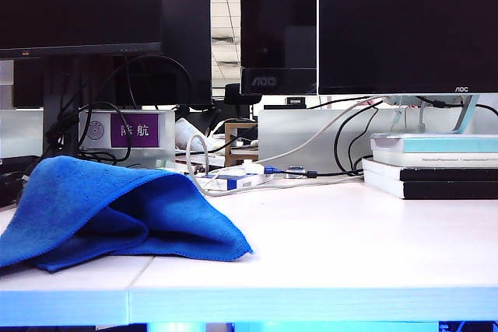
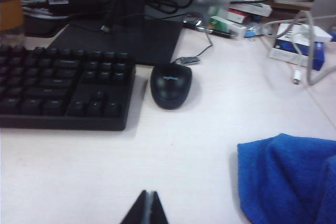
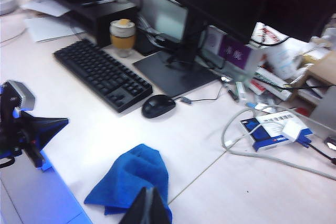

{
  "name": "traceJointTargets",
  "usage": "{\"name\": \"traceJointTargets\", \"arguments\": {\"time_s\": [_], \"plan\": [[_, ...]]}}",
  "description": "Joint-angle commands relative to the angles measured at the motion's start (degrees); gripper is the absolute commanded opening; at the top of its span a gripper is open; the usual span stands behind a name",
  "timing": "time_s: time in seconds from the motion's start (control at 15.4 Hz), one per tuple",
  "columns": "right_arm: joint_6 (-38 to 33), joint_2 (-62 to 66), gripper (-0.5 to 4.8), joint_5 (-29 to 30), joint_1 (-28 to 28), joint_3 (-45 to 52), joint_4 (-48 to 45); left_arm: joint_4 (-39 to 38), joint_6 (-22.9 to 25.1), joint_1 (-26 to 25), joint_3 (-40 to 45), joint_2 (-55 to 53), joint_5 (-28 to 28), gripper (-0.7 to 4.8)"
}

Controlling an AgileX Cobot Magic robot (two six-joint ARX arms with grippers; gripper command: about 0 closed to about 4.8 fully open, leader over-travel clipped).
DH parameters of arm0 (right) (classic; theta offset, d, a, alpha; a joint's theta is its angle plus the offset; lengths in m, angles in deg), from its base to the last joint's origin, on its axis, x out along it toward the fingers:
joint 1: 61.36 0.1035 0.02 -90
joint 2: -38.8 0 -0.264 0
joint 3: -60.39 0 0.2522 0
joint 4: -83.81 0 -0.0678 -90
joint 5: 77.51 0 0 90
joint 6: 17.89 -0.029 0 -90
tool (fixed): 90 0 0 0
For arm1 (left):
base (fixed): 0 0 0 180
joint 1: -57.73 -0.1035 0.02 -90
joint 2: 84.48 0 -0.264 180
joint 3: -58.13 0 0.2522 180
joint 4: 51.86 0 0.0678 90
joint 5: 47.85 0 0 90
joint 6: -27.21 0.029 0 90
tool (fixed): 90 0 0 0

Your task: Wipe the table from right to left using the rag.

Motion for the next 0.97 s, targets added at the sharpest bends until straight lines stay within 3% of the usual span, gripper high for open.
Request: {"name": "traceJointTargets", "arguments": {"time_s": [0.06,0.39,0.78,0.91,0.97], "plan": [[1.46,0.72,-0.01,-1.62,0.04,-0.22,-2.93,-0.46,0.04,5.22,0.09,0.11,-0.11,-0.02],[1.44,-0.70,-0.01,0.13,0.17,-0.35,-7.87,-0.46,0.04,6.05,0.09,0.11,-0.04,-0.02],[1.31,-4.17,-0.01,-1.99,0.15,-0.31,-9.97,-0.46,0.04,6.05,0.09,0.11,-0.04,-0.02],[2.54,-4.17,-0.01,-0.48,-1.29,-0.17,-18.29,-0.46,0.04,6.05,0.09,0.11,-0.04,-0.02],[4.81,-4.17,-0.01,3.15,-4.39,-0.17,-22.47,-0.46,0.04,6.05,0.09,0.11,-0.04,-0.02]]}}
